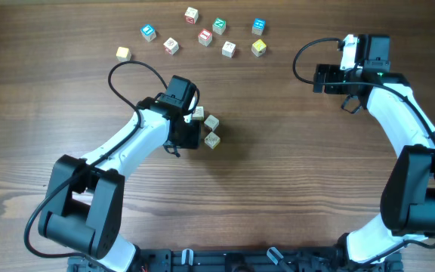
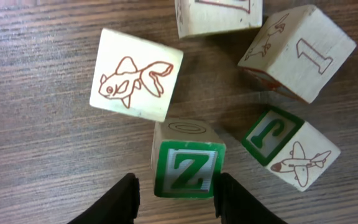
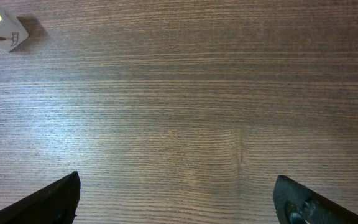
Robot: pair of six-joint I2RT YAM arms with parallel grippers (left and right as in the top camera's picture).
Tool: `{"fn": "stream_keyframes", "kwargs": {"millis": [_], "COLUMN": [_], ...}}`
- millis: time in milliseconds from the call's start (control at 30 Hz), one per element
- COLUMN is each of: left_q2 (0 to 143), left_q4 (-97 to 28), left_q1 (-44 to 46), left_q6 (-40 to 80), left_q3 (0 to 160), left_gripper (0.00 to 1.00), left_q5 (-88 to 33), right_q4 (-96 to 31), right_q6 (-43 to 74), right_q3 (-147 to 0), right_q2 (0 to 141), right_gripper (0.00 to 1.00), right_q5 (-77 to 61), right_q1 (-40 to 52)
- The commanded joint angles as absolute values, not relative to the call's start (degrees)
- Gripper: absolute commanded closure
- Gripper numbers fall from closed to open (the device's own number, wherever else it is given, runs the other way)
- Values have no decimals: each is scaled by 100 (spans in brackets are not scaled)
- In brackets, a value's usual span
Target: Form a circle
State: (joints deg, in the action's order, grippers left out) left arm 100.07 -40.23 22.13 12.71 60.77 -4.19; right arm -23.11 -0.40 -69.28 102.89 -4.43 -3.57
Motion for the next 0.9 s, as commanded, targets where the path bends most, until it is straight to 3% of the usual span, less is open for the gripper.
{"fn": "stream_keyframes", "kwargs": {"millis": [0, 867], "left_q2": [10007, 9373], "left_q4": [-4001, -4095], "left_q1": [2239, 2239], "left_q6": [1194, 1546], "left_q3": [5994, 5996], "left_gripper": [54, 57], "left_q5": [-355, -270], "right_q4": [-2298, -2296], "right_q6": [16, 14], "right_q3": [-7004, -7004], "right_q2": [10331, 10331], "right_gripper": [0, 0], "right_q5": [-445, -445], "right_q1": [-344, -344]}}
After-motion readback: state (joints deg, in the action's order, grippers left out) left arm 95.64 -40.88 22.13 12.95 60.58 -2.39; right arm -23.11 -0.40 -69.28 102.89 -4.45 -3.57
